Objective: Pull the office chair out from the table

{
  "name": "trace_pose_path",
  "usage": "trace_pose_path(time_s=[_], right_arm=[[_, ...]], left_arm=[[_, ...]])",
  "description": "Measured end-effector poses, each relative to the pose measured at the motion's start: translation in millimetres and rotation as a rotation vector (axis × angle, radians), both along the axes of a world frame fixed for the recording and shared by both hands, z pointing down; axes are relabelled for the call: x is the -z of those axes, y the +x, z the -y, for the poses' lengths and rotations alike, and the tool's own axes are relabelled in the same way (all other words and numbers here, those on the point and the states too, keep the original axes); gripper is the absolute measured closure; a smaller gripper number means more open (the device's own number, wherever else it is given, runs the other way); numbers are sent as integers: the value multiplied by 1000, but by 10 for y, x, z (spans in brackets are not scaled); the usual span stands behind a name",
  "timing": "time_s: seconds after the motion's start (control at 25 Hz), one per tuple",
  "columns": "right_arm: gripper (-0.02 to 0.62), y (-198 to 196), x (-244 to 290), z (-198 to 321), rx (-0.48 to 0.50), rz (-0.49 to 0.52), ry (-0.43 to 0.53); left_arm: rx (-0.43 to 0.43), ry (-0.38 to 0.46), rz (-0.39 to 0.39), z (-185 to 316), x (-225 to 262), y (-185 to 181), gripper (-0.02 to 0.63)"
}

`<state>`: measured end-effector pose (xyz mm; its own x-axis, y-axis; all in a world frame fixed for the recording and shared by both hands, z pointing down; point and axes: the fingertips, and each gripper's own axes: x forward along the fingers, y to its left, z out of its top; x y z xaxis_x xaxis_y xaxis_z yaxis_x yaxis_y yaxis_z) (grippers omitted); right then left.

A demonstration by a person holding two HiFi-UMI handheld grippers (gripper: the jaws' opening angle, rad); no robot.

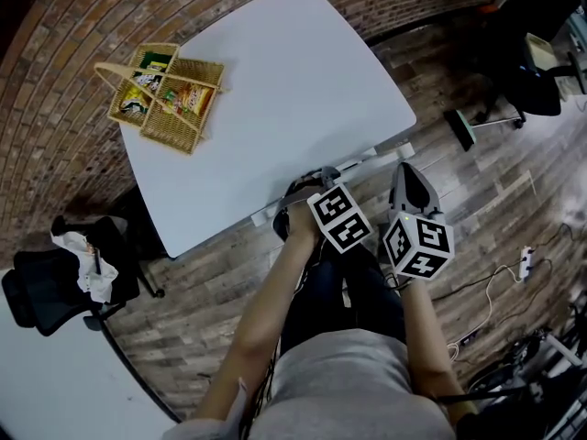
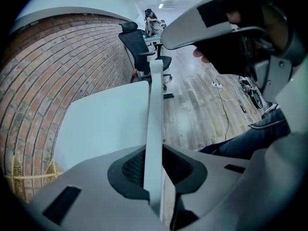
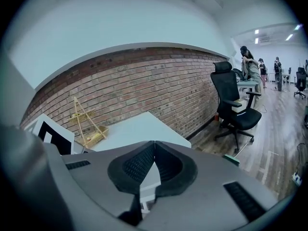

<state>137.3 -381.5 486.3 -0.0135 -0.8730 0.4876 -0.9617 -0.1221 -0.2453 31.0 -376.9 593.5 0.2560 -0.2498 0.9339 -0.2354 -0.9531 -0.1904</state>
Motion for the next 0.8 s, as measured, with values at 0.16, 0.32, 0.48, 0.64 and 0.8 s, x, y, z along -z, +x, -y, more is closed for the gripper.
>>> trace_pose_path(time_s=[0.16,0.32,0.48,0.64,0.8], right_arm=[[581,28,-2,-18,-18,3,2],[581,-29,-32,-36,-15,9,-7],[581,-44,-28,-77,-31,13,0],[581,57,-34,-151,-69,21,4],[581,231,-53,-271,-107,34,12]], left_arm=[[10,4,15,-5,0,-3,518],[25,3,26,6,-2,-12,518],[26,-9,32,-16,-3,-14,518],[16,-31,48,-112,-1,-4,520],[8,-35,64,-264,-9,40,520]])
